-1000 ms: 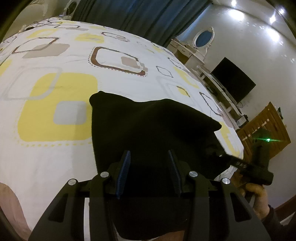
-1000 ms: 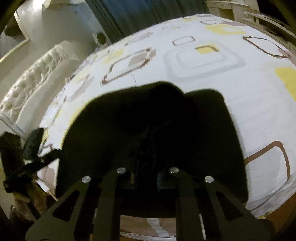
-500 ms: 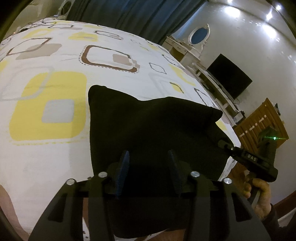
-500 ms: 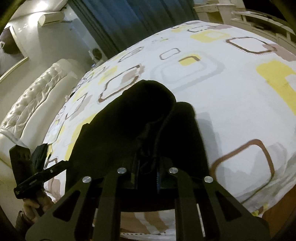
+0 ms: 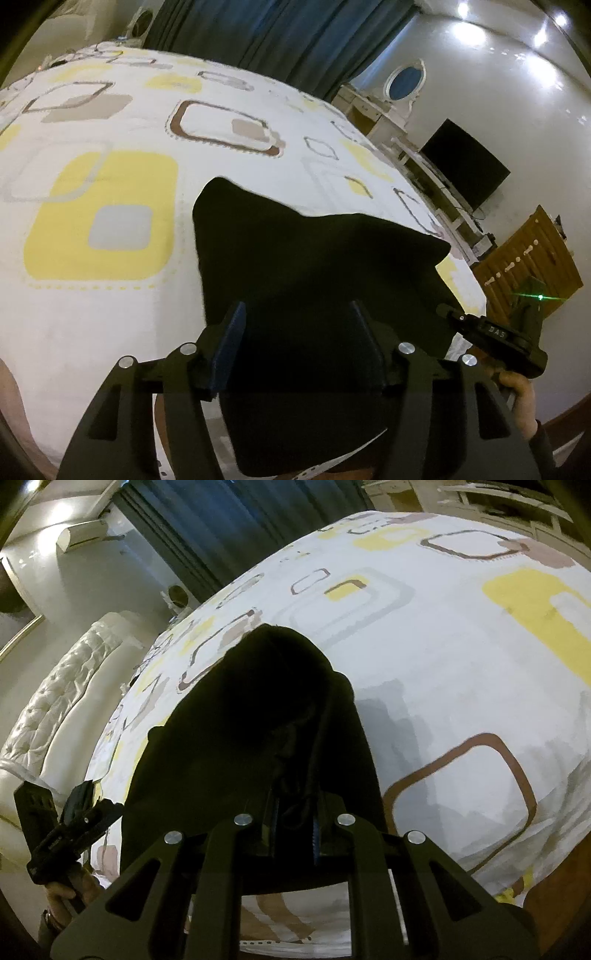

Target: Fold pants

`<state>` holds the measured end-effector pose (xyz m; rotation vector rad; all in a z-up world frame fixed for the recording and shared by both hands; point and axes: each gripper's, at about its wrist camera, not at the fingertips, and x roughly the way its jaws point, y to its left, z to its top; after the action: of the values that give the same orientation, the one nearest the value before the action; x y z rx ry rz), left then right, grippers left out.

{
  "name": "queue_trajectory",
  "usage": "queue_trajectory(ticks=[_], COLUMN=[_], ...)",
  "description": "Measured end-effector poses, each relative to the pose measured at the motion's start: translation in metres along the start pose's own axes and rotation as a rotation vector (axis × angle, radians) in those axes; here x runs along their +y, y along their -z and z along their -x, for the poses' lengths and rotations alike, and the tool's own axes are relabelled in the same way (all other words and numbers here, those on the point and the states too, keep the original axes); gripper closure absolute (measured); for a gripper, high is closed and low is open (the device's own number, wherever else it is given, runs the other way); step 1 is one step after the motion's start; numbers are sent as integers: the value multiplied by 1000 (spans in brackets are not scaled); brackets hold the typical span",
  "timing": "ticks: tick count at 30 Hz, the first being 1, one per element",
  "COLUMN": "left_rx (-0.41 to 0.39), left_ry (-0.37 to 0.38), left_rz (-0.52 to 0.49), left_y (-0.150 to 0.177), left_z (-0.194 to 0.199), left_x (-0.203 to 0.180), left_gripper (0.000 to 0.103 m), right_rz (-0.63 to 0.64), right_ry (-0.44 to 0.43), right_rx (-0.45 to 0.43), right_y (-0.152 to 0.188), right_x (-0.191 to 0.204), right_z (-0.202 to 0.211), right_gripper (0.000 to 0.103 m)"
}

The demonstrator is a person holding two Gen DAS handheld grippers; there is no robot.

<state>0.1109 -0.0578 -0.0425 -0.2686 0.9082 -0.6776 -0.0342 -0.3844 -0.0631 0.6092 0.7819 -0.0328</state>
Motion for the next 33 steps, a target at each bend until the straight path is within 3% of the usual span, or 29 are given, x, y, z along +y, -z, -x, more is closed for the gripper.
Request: queue_trajectory(ticks=[12, 14, 27, 30, 33], left_rx=[13, 18, 51, 54, 62], left_ry=[-54, -67, -127, -127, -128], left_rz=[-34, -25, -18, -17, -21], left_y=[7, 7, 10, 9, 8], left_z=[-7, -6, -9, -10, -13], left_x=[6, 8, 17, 19, 22], left_gripper=[45, 40, 37, 35, 34], right_rz=[-85, -93, -206, -212, -202], right_ry=[-34, -42, -139, -173, -205], right_rx=[36, 38, 57, 59, 35], right_y=[5, 5, 5, 5, -2], right_x=[-29, -32, -51, -52, -58], right_z=[-13, -14, -13, -4, 6], right_gripper=[91, 91, 86, 73, 42])
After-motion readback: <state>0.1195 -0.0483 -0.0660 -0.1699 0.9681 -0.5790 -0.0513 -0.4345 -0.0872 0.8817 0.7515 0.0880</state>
